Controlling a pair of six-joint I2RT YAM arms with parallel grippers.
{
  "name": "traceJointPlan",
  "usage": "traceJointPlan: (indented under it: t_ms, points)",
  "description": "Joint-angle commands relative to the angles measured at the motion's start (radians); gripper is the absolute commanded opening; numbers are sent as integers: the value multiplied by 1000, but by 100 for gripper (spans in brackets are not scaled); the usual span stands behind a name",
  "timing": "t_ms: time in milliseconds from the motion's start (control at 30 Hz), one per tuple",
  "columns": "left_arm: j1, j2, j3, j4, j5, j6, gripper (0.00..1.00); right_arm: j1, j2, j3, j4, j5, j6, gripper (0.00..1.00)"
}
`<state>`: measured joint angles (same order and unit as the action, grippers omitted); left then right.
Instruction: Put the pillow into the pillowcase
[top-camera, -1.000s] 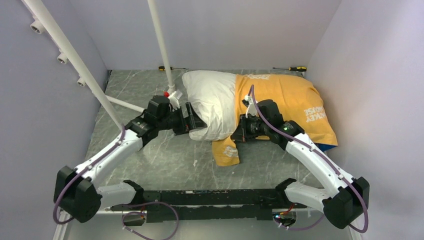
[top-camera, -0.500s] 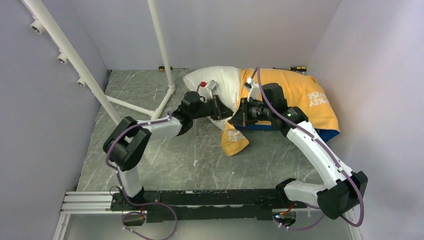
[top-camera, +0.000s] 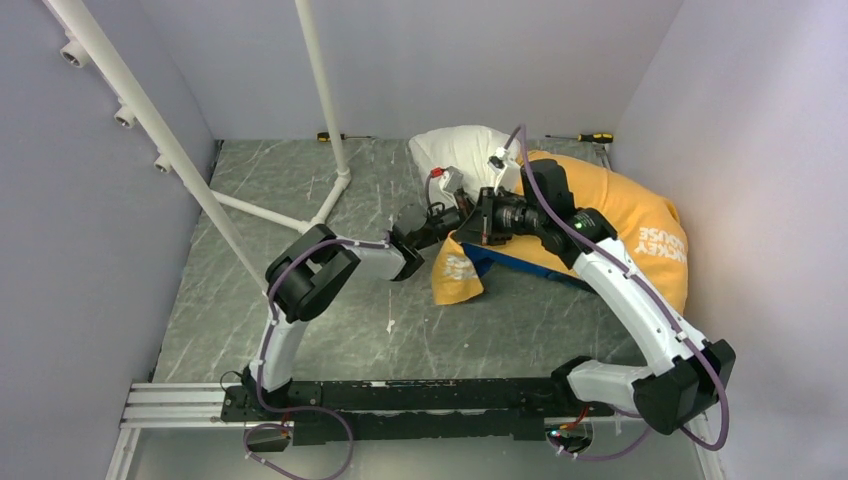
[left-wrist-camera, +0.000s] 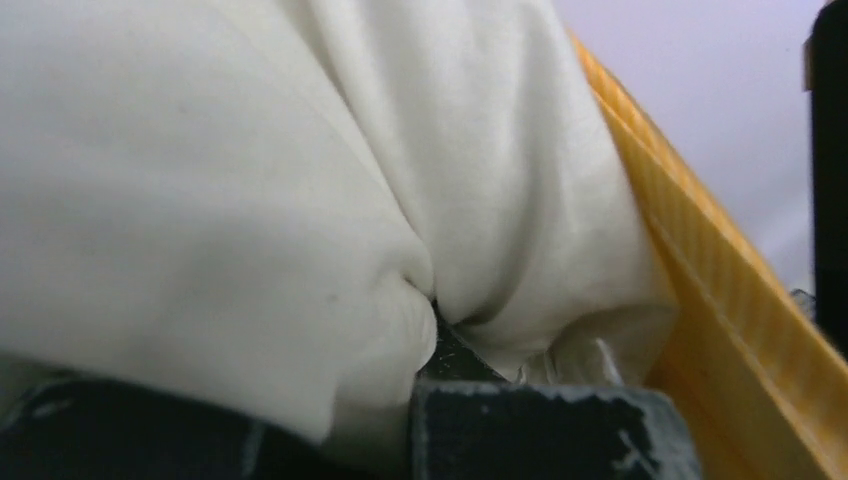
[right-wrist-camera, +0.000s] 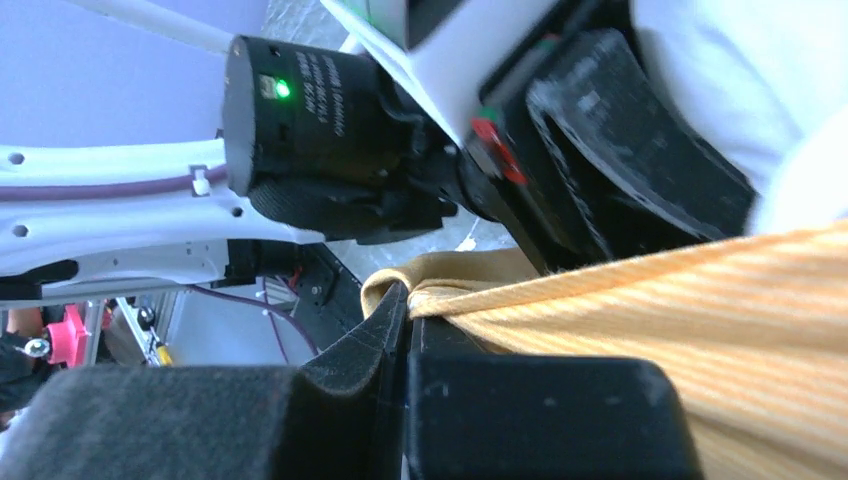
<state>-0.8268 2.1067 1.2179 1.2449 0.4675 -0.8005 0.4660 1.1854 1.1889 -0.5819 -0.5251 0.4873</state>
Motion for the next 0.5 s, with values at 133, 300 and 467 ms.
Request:
traceJointPlan:
  t_ms: [133,300,467]
  points:
    - [-178,1,60,-25,-24,284,0,188,26,243,301,-359,62,0]
    - [-177,-216,-125,-149,-54,463,0,178,57,232,254,-216,67,0]
    - [-142,-540,-251,-414,-87,662,0,175,147,297,367,-240,131,0]
